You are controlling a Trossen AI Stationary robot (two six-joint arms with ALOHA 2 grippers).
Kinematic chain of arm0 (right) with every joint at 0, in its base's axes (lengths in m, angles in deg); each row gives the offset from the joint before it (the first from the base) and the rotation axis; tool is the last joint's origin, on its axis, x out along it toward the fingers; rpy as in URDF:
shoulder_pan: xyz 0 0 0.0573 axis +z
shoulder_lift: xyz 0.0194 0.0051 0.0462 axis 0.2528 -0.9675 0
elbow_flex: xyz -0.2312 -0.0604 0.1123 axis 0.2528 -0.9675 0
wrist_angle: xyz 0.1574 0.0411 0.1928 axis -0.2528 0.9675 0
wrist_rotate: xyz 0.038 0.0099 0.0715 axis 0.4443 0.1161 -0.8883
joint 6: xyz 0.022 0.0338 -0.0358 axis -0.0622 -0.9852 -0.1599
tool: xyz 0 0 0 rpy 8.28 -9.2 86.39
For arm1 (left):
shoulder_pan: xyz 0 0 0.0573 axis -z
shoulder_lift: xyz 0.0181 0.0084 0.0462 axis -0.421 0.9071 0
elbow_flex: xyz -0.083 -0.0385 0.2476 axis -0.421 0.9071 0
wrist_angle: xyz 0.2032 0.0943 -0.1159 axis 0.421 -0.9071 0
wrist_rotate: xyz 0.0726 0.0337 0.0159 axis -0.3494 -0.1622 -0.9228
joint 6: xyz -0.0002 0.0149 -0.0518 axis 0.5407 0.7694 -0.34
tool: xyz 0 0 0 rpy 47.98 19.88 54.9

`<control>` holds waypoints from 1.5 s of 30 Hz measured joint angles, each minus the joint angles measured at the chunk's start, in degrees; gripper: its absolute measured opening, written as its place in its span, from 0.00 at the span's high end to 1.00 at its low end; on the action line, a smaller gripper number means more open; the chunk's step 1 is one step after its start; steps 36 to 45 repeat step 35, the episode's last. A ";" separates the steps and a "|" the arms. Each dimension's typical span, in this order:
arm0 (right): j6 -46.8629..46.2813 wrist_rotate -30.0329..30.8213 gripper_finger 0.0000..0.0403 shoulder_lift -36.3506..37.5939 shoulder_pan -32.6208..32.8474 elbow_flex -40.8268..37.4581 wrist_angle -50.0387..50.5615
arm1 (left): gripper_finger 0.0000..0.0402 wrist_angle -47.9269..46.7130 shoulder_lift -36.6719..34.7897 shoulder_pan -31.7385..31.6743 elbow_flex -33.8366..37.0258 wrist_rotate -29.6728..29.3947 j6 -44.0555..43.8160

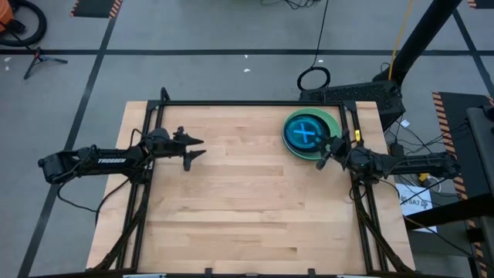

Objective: Stack plastic plates
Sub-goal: Return to Home Position

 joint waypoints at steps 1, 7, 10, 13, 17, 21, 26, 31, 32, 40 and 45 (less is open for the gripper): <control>0.05 0.00 0.76 0.00 0.00 0.00 0.00 | 0.47 0.00 0.00 0.01 0.00 0.00 -1.86; -0.04 0.00 0.76 0.01 0.00 0.00 0.00 | 0.47 0.02 0.00 0.00 0.00 0.00 -9.36; -0.08 0.00 0.76 0.01 0.00 0.00 0.00 | 0.47 0.06 0.00 0.00 0.00 0.00 -8.78; -0.07 0.00 0.76 0.01 0.02 0.00 0.00 | 0.47 0.09 0.00 0.00 0.00 0.00 -7.52; -0.06 0.00 0.76 0.00 0.00 0.00 0.00 | 0.47 0.09 0.00 0.00 0.00 0.00 -6.44; -0.06 -0.01 0.76 0.00 0.01 0.00 0.00 | 0.47 -0.15 0.00 0.00 0.00 0.00 -5.09; -0.06 -0.02 0.76 0.01 0.02 0.00 0.00 | 0.47 -0.42 0.00 0.02 0.00 0.00 -4.93; -0.06 -0.02 0.76 0.01 0.01 0.00 0.00 | 0.47 -0.39 0.00 0.00 0.00 0.00 -4.89; -0.06 -0.02 0.76 0.00 0.01 0.00 0.00 | 0.47 -0.39 0.00 0.00 0.00 0.00 -4.89; -0.08 -0.02 0.76 0.01 0.02 0.00 0.00 | 0.47 -0.39 0.00 0.00 0.00 0.00 -4.91; -0.08 -0.02 0.76 0.01 0.02 0.00 0.00 | 0.47 -0.39 0.00 0.00 0.00 0.00 -4.91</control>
